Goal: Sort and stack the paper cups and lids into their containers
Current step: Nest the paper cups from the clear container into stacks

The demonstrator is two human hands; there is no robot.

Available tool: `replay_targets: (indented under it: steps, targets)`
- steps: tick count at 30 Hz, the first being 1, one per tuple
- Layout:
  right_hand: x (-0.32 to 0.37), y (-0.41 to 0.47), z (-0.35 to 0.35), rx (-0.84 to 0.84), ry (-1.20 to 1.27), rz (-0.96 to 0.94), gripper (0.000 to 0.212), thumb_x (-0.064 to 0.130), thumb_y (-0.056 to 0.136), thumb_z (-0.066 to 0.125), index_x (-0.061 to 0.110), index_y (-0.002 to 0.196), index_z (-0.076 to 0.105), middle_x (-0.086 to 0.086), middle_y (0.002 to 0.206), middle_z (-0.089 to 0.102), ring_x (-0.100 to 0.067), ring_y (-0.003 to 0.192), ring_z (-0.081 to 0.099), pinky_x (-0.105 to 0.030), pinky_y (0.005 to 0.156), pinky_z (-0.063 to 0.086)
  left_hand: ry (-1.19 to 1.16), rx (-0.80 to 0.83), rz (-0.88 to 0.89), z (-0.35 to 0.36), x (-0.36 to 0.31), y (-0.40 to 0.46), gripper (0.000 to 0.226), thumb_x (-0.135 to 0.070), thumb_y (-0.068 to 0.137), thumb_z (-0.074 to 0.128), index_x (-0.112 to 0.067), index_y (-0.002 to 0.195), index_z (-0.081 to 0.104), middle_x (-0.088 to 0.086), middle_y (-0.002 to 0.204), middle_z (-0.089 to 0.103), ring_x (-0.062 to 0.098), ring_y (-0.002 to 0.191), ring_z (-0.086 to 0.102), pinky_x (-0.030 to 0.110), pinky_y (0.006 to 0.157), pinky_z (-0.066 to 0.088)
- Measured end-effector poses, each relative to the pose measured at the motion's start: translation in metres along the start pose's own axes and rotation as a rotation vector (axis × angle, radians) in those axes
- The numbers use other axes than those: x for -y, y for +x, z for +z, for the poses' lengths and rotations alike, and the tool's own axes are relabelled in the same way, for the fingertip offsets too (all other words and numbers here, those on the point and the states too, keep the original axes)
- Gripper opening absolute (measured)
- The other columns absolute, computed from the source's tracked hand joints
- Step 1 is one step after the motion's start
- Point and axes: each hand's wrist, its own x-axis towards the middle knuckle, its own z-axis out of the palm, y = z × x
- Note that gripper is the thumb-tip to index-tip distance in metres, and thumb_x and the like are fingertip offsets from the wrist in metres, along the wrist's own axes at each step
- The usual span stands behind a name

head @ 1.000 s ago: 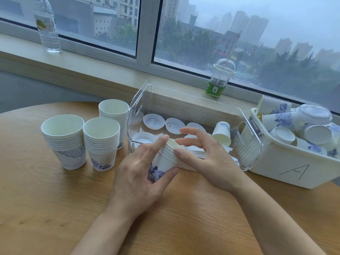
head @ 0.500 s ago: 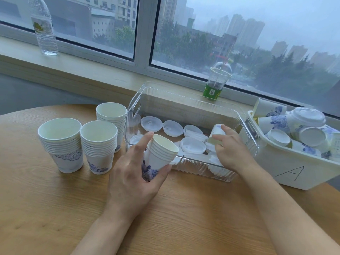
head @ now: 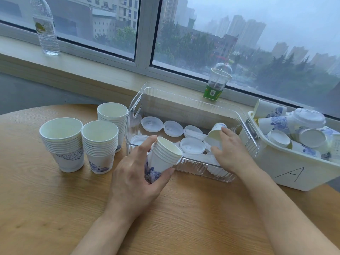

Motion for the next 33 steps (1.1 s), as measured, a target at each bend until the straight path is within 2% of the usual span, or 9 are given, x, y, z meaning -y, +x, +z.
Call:
replay_targets:
  steps: [8, 12, 15, 19, 21, 24, 27, 30, 33]
  targets:
    - [0.003, -0.005, -0.016, -0.228, 0.154, -0.084, 0.064, 0.022, 0.104, 0.057, 0.002, 0.160, 0.034, -0.004, 0.169, 0.029, -0.019, 0.157, 0.023, -0.028, 0.127, 0.014, -0.001, -0.001, 0.004, 0.000, -0.001, 0.001, 0.080, -0.059, 0.081, 0.076, -0.034, 0.151, 0.045, -0.012, 0.113, 0.066, 0.013, 0.090, 0.066, 0.043, 0.077, 0.059]
    - [0.009, -0.018, -0.027, -0.364, 0.261, -0.204, 0.067, 0.017, 0.098, 0.070, 0.004, 0.157, 0.041, 0.003, 0.161, 0.038, -0.008, 0.149, 0.032, -0.002, 0.114, 0.011, -0.004, 0.003, -0.001, 0.000, -0.001, 0.001, 0.080, -0.060, 0.081, 0.076, -0.034, 0.150, 0.046, -0.015, 0.115, 0.065, 0.010, 0.094, 0.065, 0.040, 0.079, 0.059]
    - [0.013, -0.032, -0.030, -0.430, 0.337, -0.299, 0.074, 0.012, 0.090, 0.079, 0.005, 0.155, 0.045, 0.005, 0.156, 0.042, 0.001, 0.142, 0.033, 0.002, 0.112, 0.013, -0.021, 0.026, -0.007, 0.001, 0.000, 0.000, 0.080, -0.060, 0.080, 0.075, -0.034, 0.150, 0.047, -0.014, 0.116, 0.066, 0.008, 0.098, 0.065, 0.042, 0.081, 0.059]
    - [0.022, -0.048, -0.029, -0.444, 0.578, -0.296, 0.077, 0.008, 0.086, 0.084, 0.009, 0.154, 0.047, 0.013, 0.152, 0.044, 0.005, 0.141, 0.039, -0.007, 0.117, 0.025, -0.024, 0.040, -0.002, 0.002, 0.000, 0.000, 0.081, -0.060, 0.080, 0.076, -0.034, 0.151, 0.047, -0.014, 0.119, 0.067, 0.009, 0.101, 0.066, 0.043, 0.082, 0.060]
    - [0.027, -0.054, -0.026, -0.364, 0.869, -0.297, 0.078, 0.003, 0.084, 0.084, 0.008, 0.153, 0.048, 0.015, 0.151, 0.047, 0.002, 0.141, 0.046, -0.021, 0.121, 0.036, -0.028, 0.038, 0.003, 0.001, -0.001, -0.001, 0.081, -0.060, 0.080, 0.076, -0.034, 0.151, 0.047, -0.016, 0.120, 0.066, 0.008, 0.102, 0.066, 0.042, 0.082, 0.059]
    - [0.035, -0.068, -0.021, -0.223, 1.309, -0.297, 0.077, 0.003, 0.079, 0.083, 0.009, 0.149, 0.053, 0.004, 0.154, 0.052, -0.012, 0.141, 0.053, -0.041, 0.121, 0.040, -0.028, 0.043, 0.018, 0.001, -0.002, 0.000, 0.081, -0.060, 0.080, 0.076, -0.034, 0.151, 0.047, -0.016, 0.120, 0.066, 0.007, 0.102, 0.066, 0.041, 0.082, 0.060]
    - [0.046, -0.087, -0.011, -0.049, 1.546, -0.271, 0.073, -0.005, 0.080, 0.077, 0.012, 0.148, 0.055, -0.002, 0.152, 0.058, -0.018, 0.141, 0.055, -0.039, 0.116, 0.046, -0.016, 0.051, 0.028, 0.001, -0.001, 0.000, 0.082, -0.059, 0.080, 0.078, -0.033, 0.152, 0.047, -0.014, 0.118, 0.067, 0.008, 0.102, 0.067, 0.042, 0.081, 0.059]
    - [0.052, -0.098, 0.005, 0.082, 1.610, -0.282, 0.070, -0.006, 0.087, 0.076, 0.010, 0.151, 0.052, -0.008, 0.154, 0.056, -0.021, 0.146, 0.049, -0.046, 0.124, 0.035, -0.012, 0.056, 0.042, 0.001, -0.002, 0.000, 0.083, -0.058, 0.081, 0.078, -0.030, 0.152, 0.046, -0.013, 0.113, 0.068, 0.011, 0.096, 0.068, 0.042, 0.078, 0.059]
    - [0.053, -0.100, 0.015, 0.082, 1.630, -0.272, 0.061, 0.001, 0.088, 0.073, 0.005, 0.146, 0.056, -0.012, 0.148, 0.060, -0.024, 0.146, 0.049, -0.051, 0.127, 0.028, -0.004, 0.044, 0.073, 0.002, -0.002, 0.000, 0.085, -0.057, 0.081, 0.077, -0.027, 0.154, 0.046, -0.013, 0.120, 0.068, 0.011, 0.096, 0.068, 0.041, 0.078, 0.059]
